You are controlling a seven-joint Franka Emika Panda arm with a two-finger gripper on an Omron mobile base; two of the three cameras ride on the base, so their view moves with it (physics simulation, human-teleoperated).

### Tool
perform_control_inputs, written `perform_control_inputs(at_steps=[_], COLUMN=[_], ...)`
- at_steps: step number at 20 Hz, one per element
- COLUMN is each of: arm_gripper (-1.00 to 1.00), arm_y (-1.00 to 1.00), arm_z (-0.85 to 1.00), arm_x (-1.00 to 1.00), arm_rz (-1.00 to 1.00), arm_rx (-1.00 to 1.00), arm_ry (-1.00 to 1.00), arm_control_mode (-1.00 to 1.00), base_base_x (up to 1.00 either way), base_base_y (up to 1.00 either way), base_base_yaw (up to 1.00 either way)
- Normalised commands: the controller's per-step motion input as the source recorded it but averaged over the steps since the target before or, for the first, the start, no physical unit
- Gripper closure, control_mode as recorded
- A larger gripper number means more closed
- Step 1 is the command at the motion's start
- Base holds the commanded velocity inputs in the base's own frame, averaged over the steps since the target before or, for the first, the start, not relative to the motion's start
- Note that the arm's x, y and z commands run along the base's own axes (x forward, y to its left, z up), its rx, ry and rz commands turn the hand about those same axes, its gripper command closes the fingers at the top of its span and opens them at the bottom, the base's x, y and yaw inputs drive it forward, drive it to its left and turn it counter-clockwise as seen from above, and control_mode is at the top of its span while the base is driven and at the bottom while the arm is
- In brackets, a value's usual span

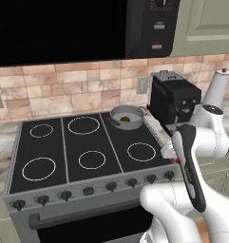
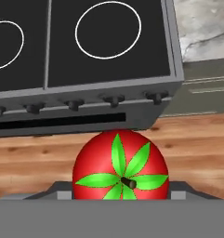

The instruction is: Put the tomato and avocado in the pot. Retrieve the spatula and lightly stir the vegetables in the pot.

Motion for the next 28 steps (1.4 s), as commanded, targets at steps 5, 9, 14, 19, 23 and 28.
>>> perform_control_inputs(at_steps=[5,9,14,19,23,28], arm_gripper=[1.0,1.0,1.0,1.0,1.0,1.0], arm_y=[0.0,0.0,0.0,0.0,0.2,0.25], arm_z=[0.0,0.0,0.0,0.0,0.19,0.3], arm_x=[0.0,0.0,0.0,-0.02,0.07,0.15], arm_rz=[0.0,0.0,0.0,0.0,0.02,0.0], arm_rx=[0.0,0.0,0.0,0.0,-0.04,-0.1], arm_ry=[0.0,0.0,0.0,-0.04,-0.21,-0.06], arm_control_mode=[1.0,1.0,1.0,-1.0,-1.0,-1.0], base_base_x=[0.94,0.24,0.0,0.0,0.0,0.0], base_base_y=[0.14,-0.03,0.0,0.0,0.0,0.0], base_base_yaw=[0.0,0.0,0.0,0.0,0.0,0.0])
